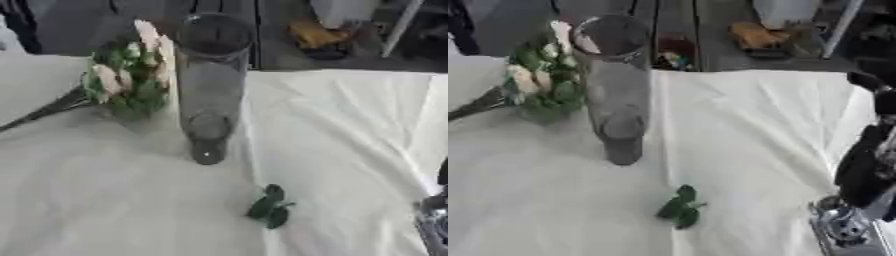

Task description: Arrange flowers into the vase.

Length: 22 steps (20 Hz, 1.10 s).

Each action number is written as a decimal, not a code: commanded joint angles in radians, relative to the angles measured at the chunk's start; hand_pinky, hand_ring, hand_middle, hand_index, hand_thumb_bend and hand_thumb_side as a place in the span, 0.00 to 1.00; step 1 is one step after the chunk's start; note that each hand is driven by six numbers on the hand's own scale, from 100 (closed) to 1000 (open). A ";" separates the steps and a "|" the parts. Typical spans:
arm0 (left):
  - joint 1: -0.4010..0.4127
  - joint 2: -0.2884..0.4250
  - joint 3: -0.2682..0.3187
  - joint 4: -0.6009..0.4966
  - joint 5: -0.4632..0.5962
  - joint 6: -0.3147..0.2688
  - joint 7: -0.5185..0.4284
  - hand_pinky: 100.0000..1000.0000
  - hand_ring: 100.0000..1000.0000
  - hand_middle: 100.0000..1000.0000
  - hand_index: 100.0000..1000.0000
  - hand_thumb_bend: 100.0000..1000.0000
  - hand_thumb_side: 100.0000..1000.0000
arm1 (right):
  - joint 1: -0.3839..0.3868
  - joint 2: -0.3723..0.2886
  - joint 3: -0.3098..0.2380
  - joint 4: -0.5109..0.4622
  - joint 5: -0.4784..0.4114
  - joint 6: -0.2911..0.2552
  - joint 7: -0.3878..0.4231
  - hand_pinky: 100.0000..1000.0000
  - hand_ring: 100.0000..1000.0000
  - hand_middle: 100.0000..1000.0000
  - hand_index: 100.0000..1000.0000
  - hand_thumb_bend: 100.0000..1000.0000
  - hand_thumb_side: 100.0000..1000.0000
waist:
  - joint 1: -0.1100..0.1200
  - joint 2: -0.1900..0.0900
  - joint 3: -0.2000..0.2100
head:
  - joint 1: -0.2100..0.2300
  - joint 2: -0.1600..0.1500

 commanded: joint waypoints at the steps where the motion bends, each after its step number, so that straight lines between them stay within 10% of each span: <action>1: -0.010 0.015 0.005 -0.015 -0.006 0.004 0.001 0.60 0.69 0.77 0.86 0.00 1.00 | -0.010 -0.017 0.002 -0.012 -0.004 -0.012 -0.007 0.56 0.63 0.54 0.73 0.00 1.00 | 0.005 -0.022 0.001 | 0.007 0.008; 22: -0.002 0.476 -0.007 0.111 -0.282 0.264 -0.195 0.83 0.92 0.99 1.00 0.00 1.00 | 0.029 -0.058 0.006 -0.012 -0.003 -0.006 0.003 0.56 0.63 0.54 0.73 0.00 1.00 | 0.042 -0.069 0.012 | 0.029 0.016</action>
